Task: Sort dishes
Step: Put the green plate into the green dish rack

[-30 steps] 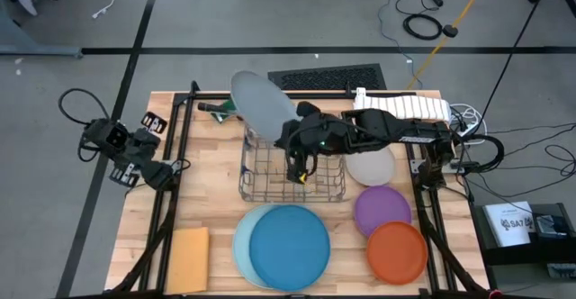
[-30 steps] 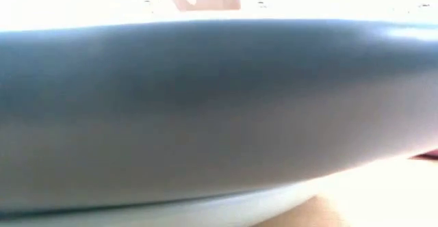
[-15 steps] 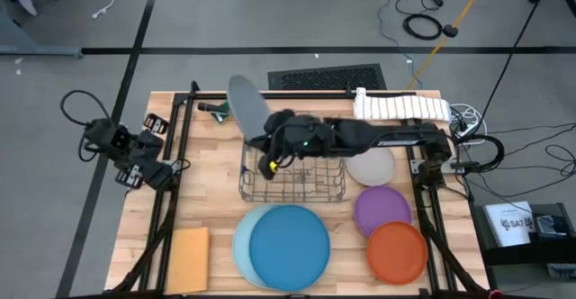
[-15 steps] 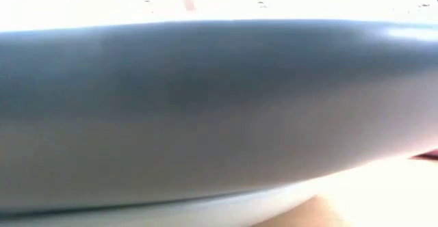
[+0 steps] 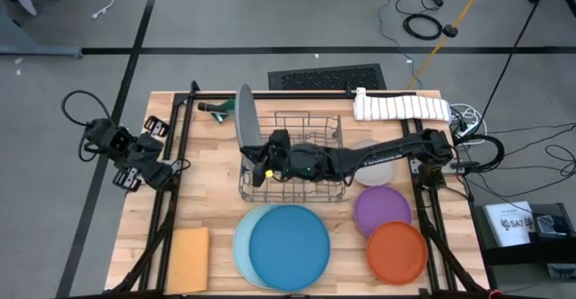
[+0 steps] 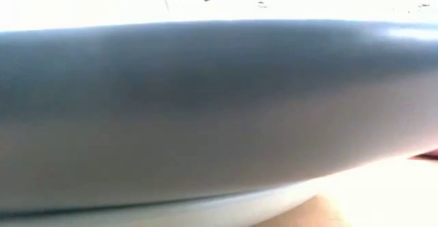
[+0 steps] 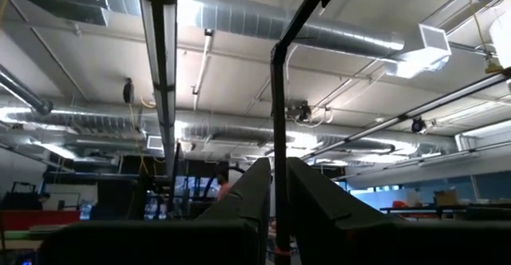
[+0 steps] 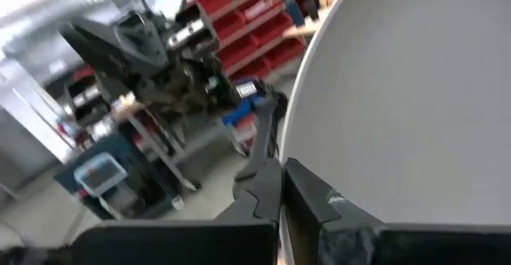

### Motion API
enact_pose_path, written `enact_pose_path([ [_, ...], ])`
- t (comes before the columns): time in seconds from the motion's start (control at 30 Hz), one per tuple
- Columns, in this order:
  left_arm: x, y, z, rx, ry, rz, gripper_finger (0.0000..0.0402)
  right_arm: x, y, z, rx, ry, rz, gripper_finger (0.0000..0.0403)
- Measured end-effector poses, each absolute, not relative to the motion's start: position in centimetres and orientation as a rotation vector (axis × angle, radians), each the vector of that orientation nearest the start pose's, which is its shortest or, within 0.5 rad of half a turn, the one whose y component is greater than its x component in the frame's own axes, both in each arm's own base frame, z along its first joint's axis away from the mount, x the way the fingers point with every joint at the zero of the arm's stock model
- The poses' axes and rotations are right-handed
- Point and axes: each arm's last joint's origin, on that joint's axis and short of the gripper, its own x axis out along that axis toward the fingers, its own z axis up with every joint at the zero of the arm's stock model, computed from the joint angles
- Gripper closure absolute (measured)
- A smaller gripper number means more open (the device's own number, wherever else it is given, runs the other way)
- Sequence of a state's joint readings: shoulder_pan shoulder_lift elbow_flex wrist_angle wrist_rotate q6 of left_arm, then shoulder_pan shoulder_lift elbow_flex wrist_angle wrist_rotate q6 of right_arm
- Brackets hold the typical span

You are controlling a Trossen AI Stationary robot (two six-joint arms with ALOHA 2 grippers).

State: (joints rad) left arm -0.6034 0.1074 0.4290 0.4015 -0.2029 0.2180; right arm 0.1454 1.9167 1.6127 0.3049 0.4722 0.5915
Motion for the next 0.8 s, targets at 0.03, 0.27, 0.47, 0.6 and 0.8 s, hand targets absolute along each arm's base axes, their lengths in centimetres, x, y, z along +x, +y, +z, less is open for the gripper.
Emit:
enact_pose_path([
  [0.03, 3.9, -2.0, 33.0, -0.078, -0.705, -0.307, 0.0356, 45.1, 5.5, 33.3, 0.595, -0.123, -0.312, 0.0402],
  [0.27, 3.9, -2.0, 33.0, -0.072, -0.706, -0.305, 0.0356, 44.4, 7.0, 31.0, 0.602, -0.145, -0.324, 0.0402],
  [0.47, 3.9, -2.0, 33.0, -0.071, -0.706, -0.305, 0.0356, 44.2, 7.2, 29.8, 0.628, -0.162, -0.339, 0.0402],
  [0.6, 3.9, -2.0, 33.0, -0.072, -0.707, -0.304, 0.0356, 44.7, 7.4, 28.6, 0.636, -0.211, -0.333, 0.0403],
  [0.8, 3.9, -2.0, 33.0, -0.072, -0.705, -0.301, 0.0356, 45.5, 7.5, 27.2, 0.652, -0.235, -0.325, 0.0403],
])
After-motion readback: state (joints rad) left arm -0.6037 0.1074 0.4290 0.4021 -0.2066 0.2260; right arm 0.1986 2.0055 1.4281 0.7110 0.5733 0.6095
